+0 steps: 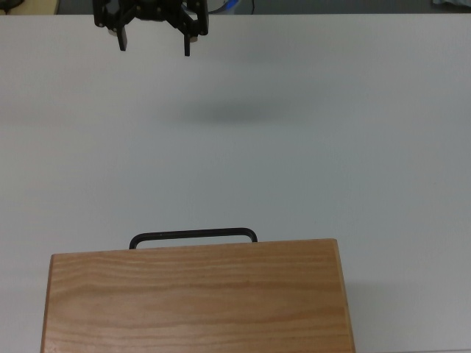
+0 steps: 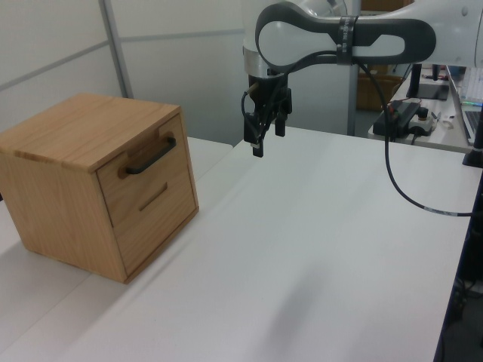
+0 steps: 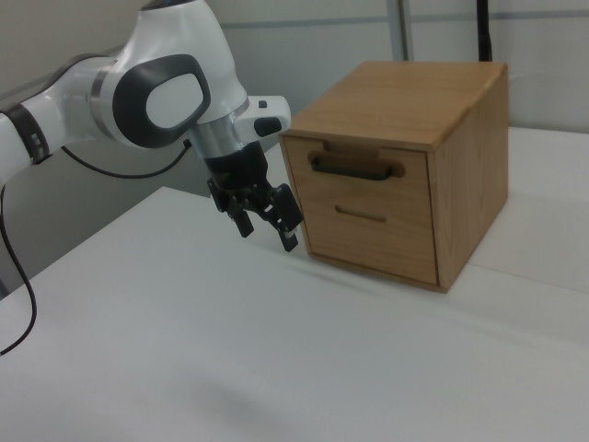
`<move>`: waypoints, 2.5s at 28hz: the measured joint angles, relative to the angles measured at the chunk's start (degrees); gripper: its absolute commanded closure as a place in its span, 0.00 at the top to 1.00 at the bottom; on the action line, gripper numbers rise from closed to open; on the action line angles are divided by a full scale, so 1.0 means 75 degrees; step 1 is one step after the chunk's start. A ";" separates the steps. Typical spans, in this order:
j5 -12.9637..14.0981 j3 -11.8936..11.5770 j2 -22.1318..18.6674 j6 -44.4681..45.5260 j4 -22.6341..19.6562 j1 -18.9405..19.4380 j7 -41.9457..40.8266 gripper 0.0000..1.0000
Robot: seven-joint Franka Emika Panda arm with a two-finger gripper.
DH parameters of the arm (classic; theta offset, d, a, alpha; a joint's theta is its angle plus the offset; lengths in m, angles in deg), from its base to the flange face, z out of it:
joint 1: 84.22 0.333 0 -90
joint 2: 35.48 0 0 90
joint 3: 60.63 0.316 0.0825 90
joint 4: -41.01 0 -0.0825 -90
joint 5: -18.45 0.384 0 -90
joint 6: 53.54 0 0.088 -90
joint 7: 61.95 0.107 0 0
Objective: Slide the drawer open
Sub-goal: 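Move the open gripper toward the black handle of the upper drawer, then lower the gripper onto the black handle and close it around the bar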
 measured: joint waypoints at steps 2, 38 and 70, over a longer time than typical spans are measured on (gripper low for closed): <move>0.0001 0.0002 0.0000 0.0000 0.0000 0.0005 -0.0005 1.00; -0.0515 0.0072 0.1070 -0.3067 0.0051 0.0152 0.8184 1.00; -0.1014 0.0338 0.3326 -0.4285 0.2414 0.0369 1.0734 0.86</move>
